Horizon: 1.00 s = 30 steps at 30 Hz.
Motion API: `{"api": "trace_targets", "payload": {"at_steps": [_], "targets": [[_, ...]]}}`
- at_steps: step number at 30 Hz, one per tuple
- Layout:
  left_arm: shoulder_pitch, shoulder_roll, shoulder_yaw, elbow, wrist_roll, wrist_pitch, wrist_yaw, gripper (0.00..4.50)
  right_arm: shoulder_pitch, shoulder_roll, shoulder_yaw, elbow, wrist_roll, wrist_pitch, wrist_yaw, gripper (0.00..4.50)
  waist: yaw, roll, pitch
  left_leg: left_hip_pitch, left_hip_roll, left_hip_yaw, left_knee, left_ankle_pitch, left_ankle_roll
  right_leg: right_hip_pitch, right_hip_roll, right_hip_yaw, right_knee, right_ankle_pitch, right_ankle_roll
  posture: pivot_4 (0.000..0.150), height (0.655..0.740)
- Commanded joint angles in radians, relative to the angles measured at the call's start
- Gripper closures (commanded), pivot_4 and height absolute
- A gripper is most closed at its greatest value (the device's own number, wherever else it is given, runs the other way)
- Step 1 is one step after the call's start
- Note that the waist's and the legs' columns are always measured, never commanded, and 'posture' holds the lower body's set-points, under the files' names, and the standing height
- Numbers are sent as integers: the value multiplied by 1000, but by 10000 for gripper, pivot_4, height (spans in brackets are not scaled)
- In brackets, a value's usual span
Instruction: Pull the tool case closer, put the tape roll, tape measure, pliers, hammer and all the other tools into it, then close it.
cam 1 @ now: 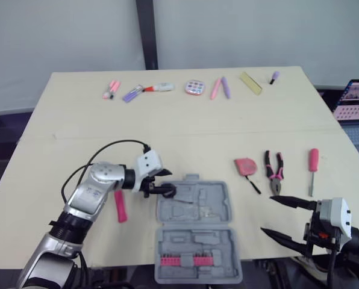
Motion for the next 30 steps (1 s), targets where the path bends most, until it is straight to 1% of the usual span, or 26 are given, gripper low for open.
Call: {"api": "trace_targets", "payload": {"at_steps": [1, 15, 23, 30], "targets": [[21, -4, 0, 7, 21, -39, 15, 18728, 2, -7, -36, -24, 19, 2, -6, 0, 1, 0, 0, 0, 0, 0, 0, 0, 0, 0, 0, 0, 0, 0, 0, 1500, 7400], [72, -33, -23, 21, 57, -72, 29, 18728, 15, -8, -49, -32, 23, 5, -9, 0, 1, 0, 0, 0, 0, 0, 0, 0, 0, 0, 0, 0, 0, 0, 0, 1500, 7400], [107, -28, -42, 44, 94, -106, 30, 18728, 20, -8, -55, -40, 24, 10, -12, 0, 0, 1, -1, 0, 0, 0, 0, 0, 0, 0, 0, 0, 0, 0, 0, 1500, 7400], [108, -40, -34, 50, 86, -108, 43, 18728, 27, -5, -60, -44, 23, 11, -11, 0, 0, 1, -1, 1, 0, 0, 0, 0, 0, 1, 0, 0, 0, 0, 0, 1500, 7400]]}}
